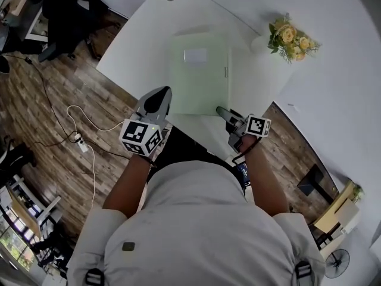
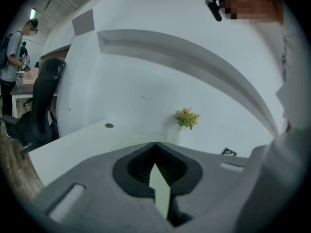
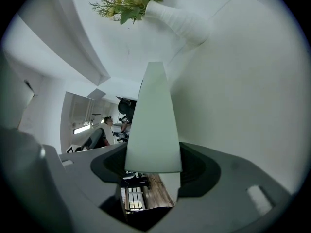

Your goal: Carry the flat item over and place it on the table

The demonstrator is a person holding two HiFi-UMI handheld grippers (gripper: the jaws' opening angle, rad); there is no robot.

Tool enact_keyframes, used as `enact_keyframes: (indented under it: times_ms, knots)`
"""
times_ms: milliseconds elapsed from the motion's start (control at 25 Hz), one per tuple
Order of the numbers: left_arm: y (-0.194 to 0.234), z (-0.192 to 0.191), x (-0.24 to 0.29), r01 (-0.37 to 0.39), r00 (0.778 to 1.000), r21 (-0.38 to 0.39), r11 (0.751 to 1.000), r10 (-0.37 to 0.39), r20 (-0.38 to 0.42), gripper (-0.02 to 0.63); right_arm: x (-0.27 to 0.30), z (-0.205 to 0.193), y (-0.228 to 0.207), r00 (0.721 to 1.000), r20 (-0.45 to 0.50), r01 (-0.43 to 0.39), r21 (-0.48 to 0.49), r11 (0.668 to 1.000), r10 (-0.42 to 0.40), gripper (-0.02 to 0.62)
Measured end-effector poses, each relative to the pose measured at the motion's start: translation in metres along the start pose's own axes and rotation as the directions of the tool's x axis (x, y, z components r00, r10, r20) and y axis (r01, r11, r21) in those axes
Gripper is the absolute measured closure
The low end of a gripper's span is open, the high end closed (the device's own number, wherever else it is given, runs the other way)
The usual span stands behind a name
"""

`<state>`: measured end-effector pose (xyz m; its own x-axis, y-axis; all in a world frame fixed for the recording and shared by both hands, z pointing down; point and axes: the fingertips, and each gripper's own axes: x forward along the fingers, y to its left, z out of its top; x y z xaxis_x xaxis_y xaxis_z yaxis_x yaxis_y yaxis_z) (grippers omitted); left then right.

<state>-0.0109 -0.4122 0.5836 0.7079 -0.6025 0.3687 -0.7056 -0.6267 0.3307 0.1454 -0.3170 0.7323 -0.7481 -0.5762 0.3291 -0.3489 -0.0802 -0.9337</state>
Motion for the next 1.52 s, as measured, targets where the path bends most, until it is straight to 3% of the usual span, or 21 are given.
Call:
enact_keyframes:
  times_ms: [440, 520, 680, 1040, 1240, 1400, 1520]
  knots:
    - [0.005, -0.018, 0.007, 0.018, 0.999, -0.029, 0.999, -0.019, -0.034, 0.606, -0.001, -0.003, -0.045, 0.987, -0.026, 0.156, -0.074, 0.985, -0.159, 0.259]
    - [0.004, -0.021, 0.008, 0.023, 0.999, -0.032, 0.999, -0.024, -0.04, 0.606, -0.004, -0.004, -0.058, 0.976, -0.036, 0.208, -0.105, 0.973, -0.212, 0.253]
    - [0.002, -0.027, 0.01, 0.03, 0.998, -0.035, 0.999, -0.032, -0.046, 0.606, -0.009, -0.003, -0.075, 0.941, -0.053, 0.31, -0.252, 0.917, -0.333, 0.334]
    - [-0.008, -0.029, 0.006, 0.039, 0.998, -0.033, 0.999, -0.04, -0.046, 0.606, -0.011, -0.001, -0.075, 0.929, -0.033, 0.34, -0.309, 0.888, -0.368, 0.341]
    - [-0.022, -0.025, -0.001, 0.035, 0.999, -0.015, 0.999, -0.036, -0.032, 0.606, -0.018, 0.001, -0.065, 0.909, -0.011, 0.375, -0.419, 0.827, -0.418, 0.39]
    - [-0.036, -0.018, -0.015, 0.026, 1.0, 0.007, 1.0, -0.026, -0.008, 0.606, -0.032, 0.004, -0.048, 0.912, 0.039, 0.372, -0.494, 0.786, -0.408, 0.45]
    - [-0.048, -0.013, -0.024, 0.017, 1.0, 0.028, 0.999, -0.018, 0.016, 0.606, -0.044, 0.007, -0.029, 0.914, 0.075, 0.367, -0.574, 0.732, -0.4, 0.474]
